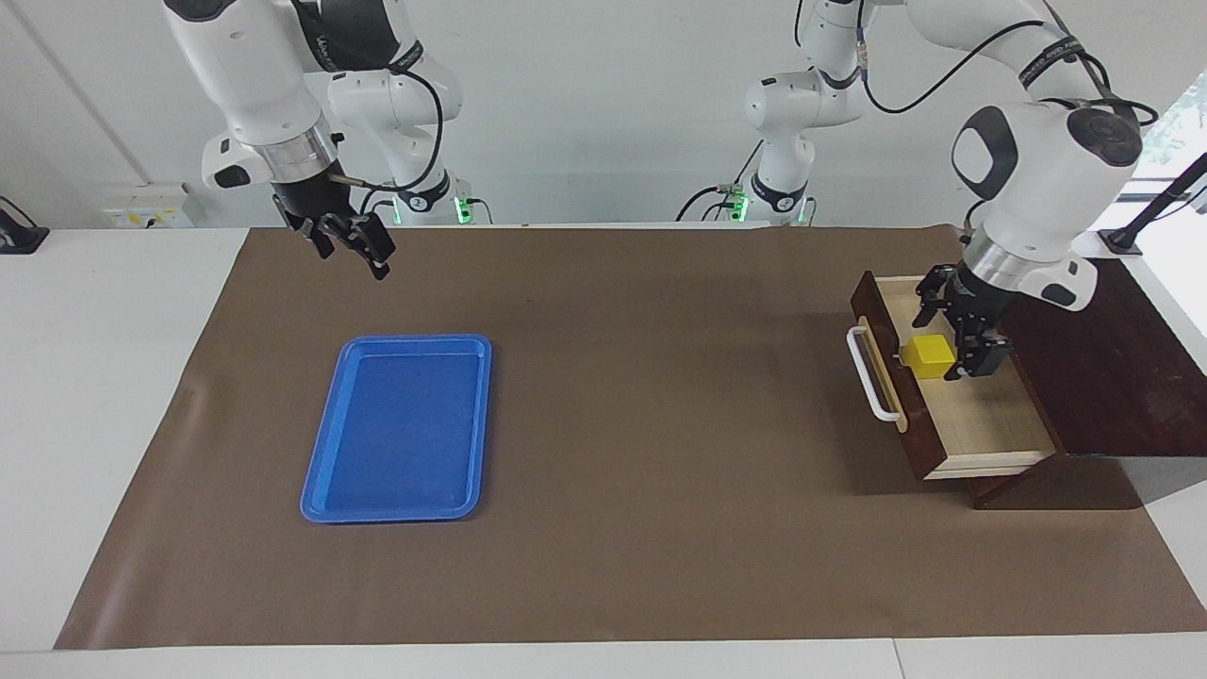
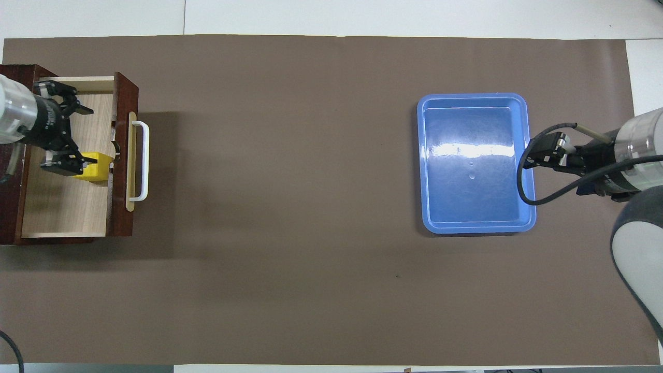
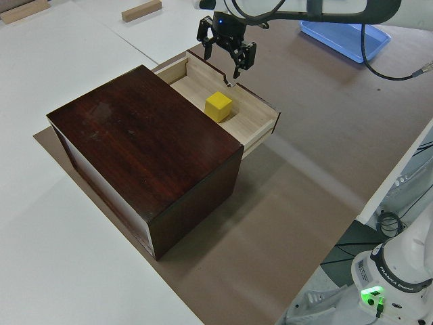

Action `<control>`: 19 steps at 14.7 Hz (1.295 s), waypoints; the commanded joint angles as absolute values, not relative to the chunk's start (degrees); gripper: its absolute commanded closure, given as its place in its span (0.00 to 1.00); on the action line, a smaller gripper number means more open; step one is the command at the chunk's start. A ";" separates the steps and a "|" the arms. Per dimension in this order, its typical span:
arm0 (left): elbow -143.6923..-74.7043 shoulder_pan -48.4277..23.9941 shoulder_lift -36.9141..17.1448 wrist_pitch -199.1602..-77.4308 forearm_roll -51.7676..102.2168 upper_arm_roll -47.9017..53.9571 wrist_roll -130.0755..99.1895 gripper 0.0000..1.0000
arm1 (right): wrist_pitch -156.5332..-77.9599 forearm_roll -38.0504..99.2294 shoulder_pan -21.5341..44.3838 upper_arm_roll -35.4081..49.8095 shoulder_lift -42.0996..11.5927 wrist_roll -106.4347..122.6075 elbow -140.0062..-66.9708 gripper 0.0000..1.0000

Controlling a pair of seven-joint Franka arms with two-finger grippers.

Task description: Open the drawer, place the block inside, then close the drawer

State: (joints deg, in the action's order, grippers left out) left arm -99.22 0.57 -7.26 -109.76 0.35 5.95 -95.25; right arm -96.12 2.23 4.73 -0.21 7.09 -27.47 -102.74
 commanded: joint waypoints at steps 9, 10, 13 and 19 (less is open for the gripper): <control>-106.26 -0.27 -7.73 -112.41 -3.42 5.01 -91.67 0.00 | -93.96 0.26 2.02 0.44 9.05 -5.89 -103.97 0.00; -106.09 0.08 -7.73 -112.50 -4.38 5.01 -91.58 0.00 | -93.96 0.18 2.11 0.44 9.05 -5.80 -104.15 0.00; -105.82 2.54 -7.91 -112.94 -6.15 5.01 -89.48 0.00 | -94.30 0.26 2.46 0.44 9.14 -5.80 -104.15 0.00; -105.91 7.99 -8.00 -114.08 -7.38 5.01 -87.37 0.00 | -94.04 0.18 2.64 0.44 9.23 -3.61 -104.50 0.00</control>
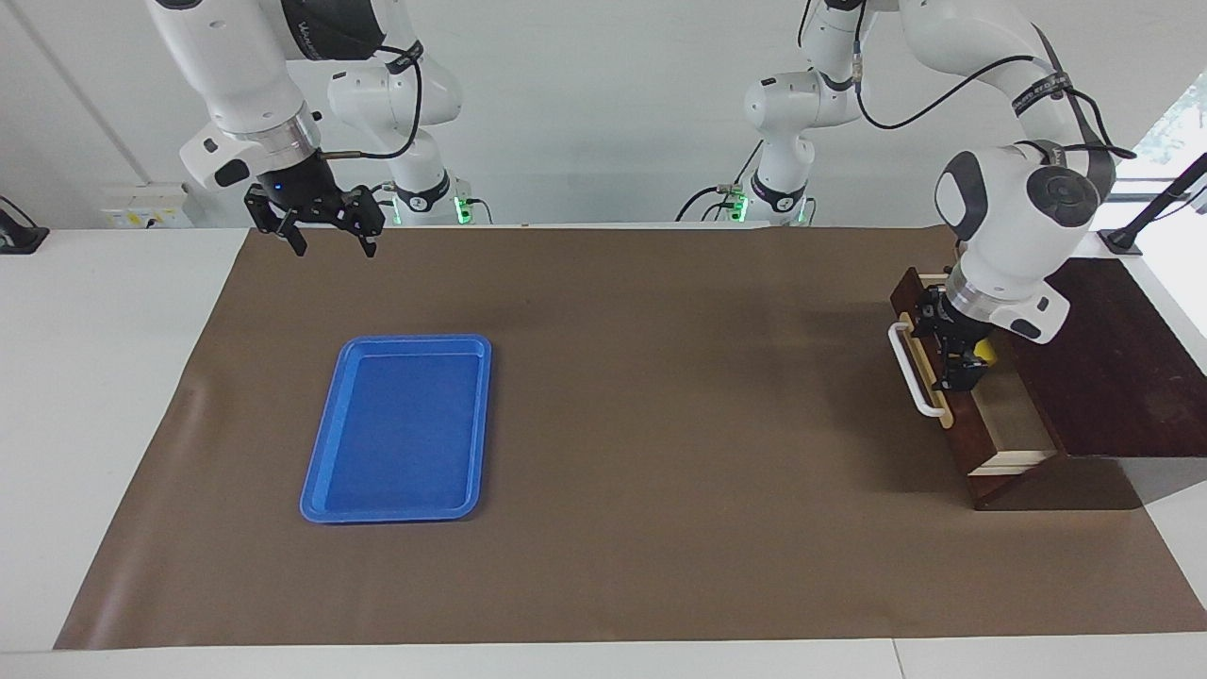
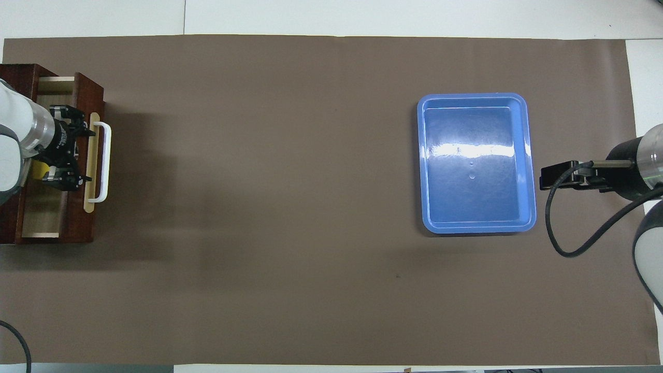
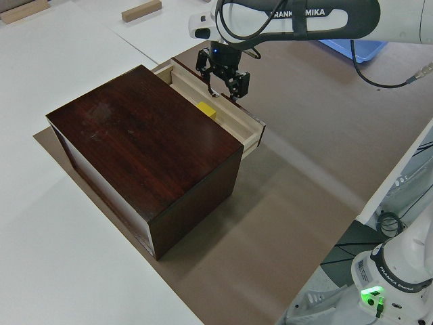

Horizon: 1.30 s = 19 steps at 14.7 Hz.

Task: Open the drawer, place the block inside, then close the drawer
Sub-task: 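Push the drawer shut with the left gripper while the right gripper returns to rest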

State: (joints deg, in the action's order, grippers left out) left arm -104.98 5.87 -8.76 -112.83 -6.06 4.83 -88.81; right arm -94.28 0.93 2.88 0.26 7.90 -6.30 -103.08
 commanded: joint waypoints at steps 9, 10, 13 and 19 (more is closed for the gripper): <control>-106.00 13.27 -7.91 -114.78 -7.47 5.01 -82.80 0.00 | -93.43 -1.76 2.37 0.53 9.23 0.53 -104.50 0.00; -106.00 13.36 -7.91 -114.79 -7.47 4.92 -81.40 0.00 | -93.43 -1.76 2.46 0.53 9.23 0.53 -104.50 0.00; -103.90 12.57 -8.52 -112.43 -7.73 5.01 -79.99 0.00 | -93.60 -1.76 2.20 0.53 9.23 0.62 -104.50 0.00; -99.23 12.04 -2.47 -101.35 -5.99 7.91 -65.62 0.00 | -93.60 -1.76 2.29 0.53 9.23 0.62 -104.41 0.00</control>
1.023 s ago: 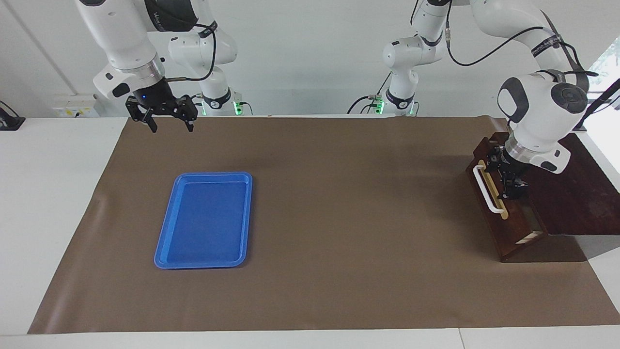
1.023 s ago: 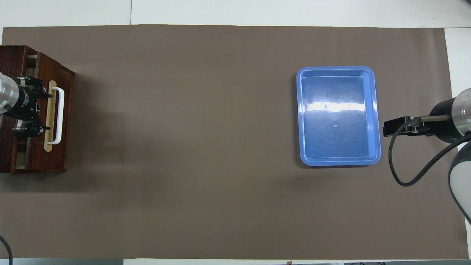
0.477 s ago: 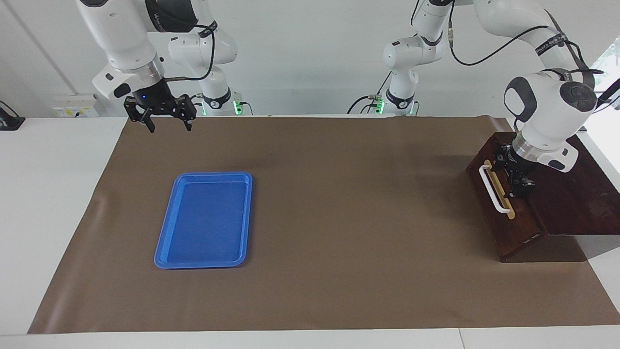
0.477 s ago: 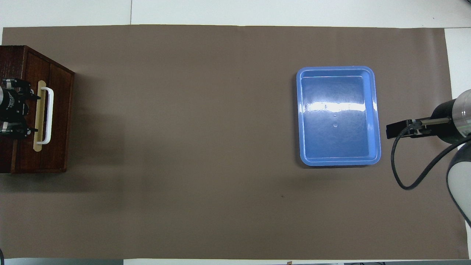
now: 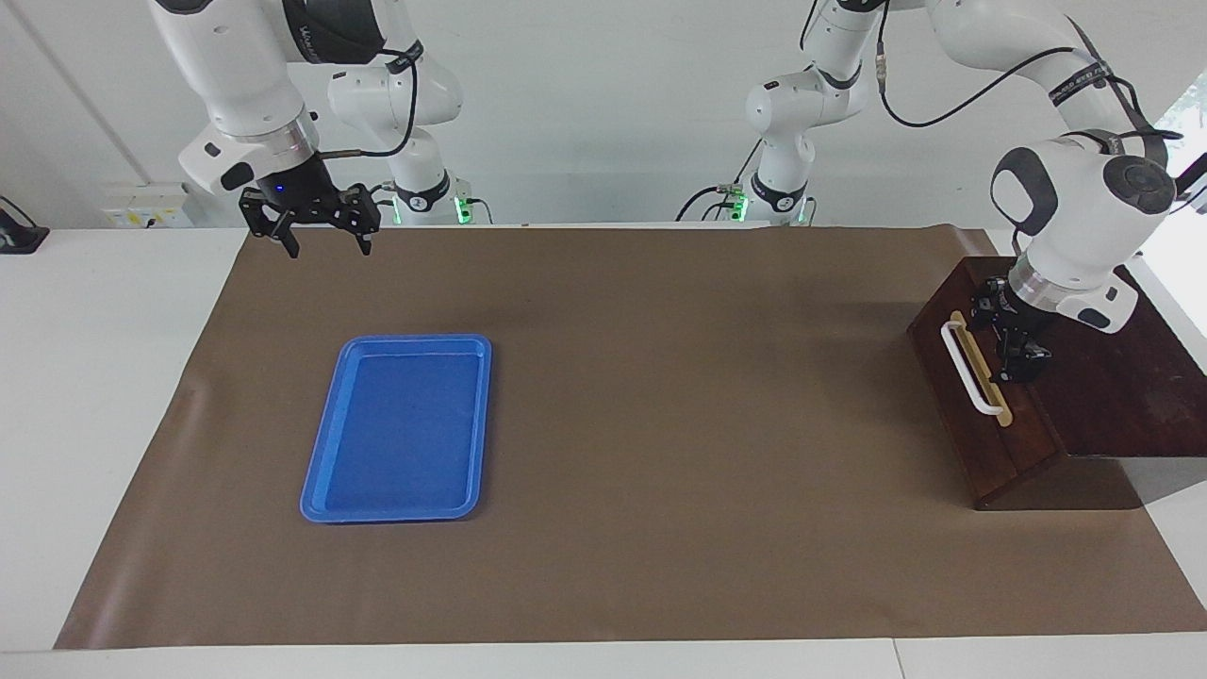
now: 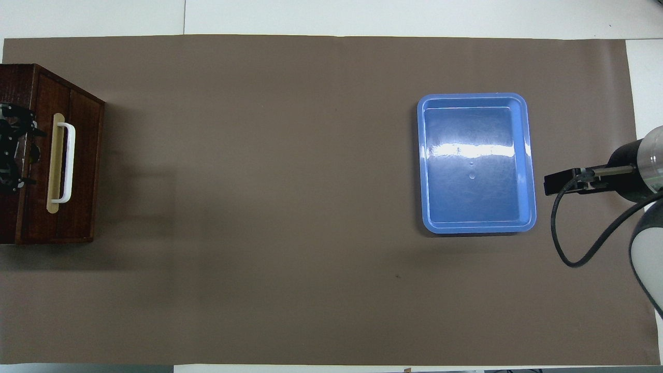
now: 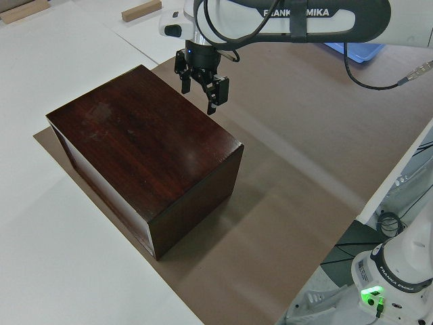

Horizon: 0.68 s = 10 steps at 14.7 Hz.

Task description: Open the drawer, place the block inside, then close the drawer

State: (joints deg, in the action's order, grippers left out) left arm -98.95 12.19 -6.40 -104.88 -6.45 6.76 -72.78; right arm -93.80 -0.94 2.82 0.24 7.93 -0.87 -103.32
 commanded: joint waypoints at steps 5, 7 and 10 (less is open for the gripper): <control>-99.14 10.63 2.27 -94.24 -1.50 8.87 -42.16 0.00 | -93.52 -1.76 2.55 0.53 9.23 0.35 -104.41 0.00; -98.01 10.37 3.25 -90.98 -1.14 8.96 -28.46 0.00 | -93.69 -1.76 2.46 0.53 9.23 0.35 -104.41 0.00; -96.42 10.03 1.06 -90.18 -0.01 9.14 -16.46 0.00 | -93.52 -1.76 2.11 0.53 9.23 0.61 -104.41 0.00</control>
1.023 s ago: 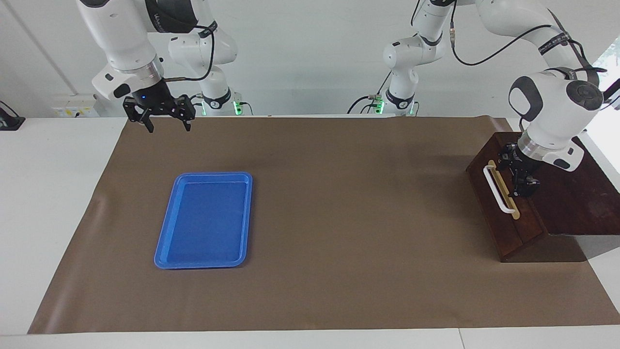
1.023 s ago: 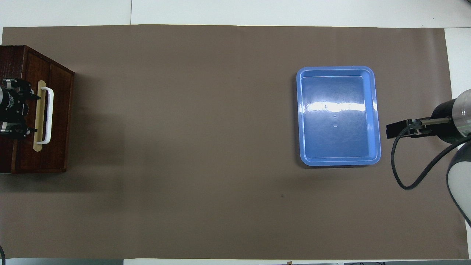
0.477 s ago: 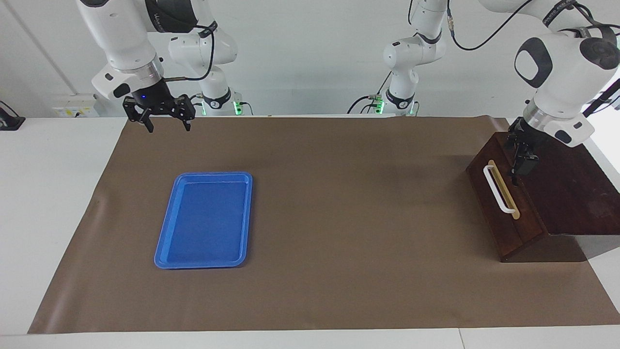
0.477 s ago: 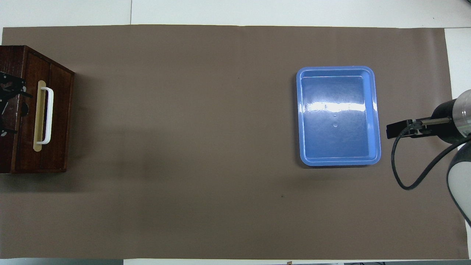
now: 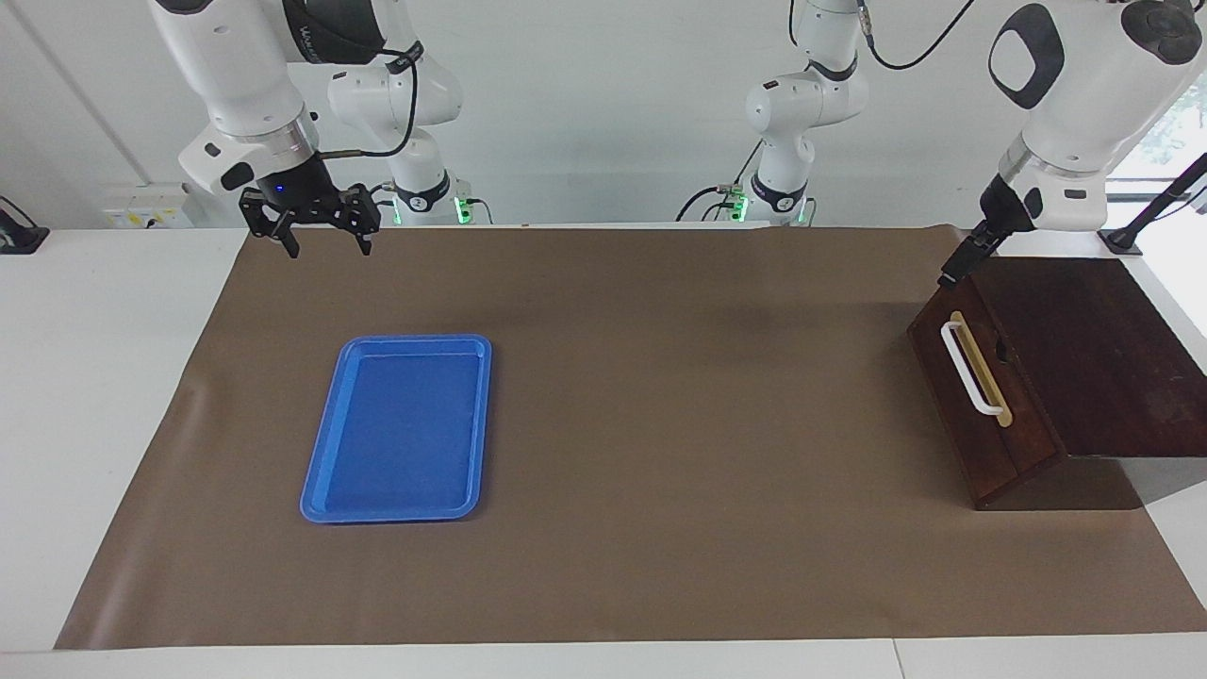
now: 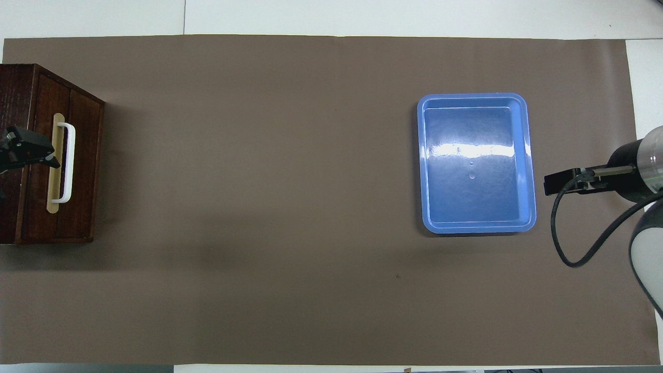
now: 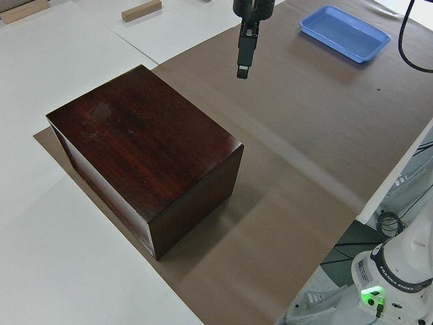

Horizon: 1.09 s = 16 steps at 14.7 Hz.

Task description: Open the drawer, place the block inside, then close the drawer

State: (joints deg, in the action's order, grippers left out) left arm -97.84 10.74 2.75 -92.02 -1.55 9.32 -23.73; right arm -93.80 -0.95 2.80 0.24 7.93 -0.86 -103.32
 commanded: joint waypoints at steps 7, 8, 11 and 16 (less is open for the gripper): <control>-92.99 5.80 -1.67 -85.34 0.00 9.14 -7.14 0.00 | -93.52 -1.76 2.02 0.53 9.23 0.53 -104.41 0.00; -93.34 5.71 -1.32 -85.52 0.09 9.23 -5.90 0.00 | -93.43 -1.76 2.02 0.53 9.23 0.53 -104.41 0.00; -89.75 5.27 -1.23 -83.42 0.09 8.52 -5.80 0.00 | -93.52 -1.58 1.93 0.53 9.14 0.18 -104.41 0.00; -89.03 5.27 -1.85 -84.20 0.09 8.17 -5.54 0.00 | -93.69 -1.58 1.93 0.44 9.05 0.09 -103.80 0.00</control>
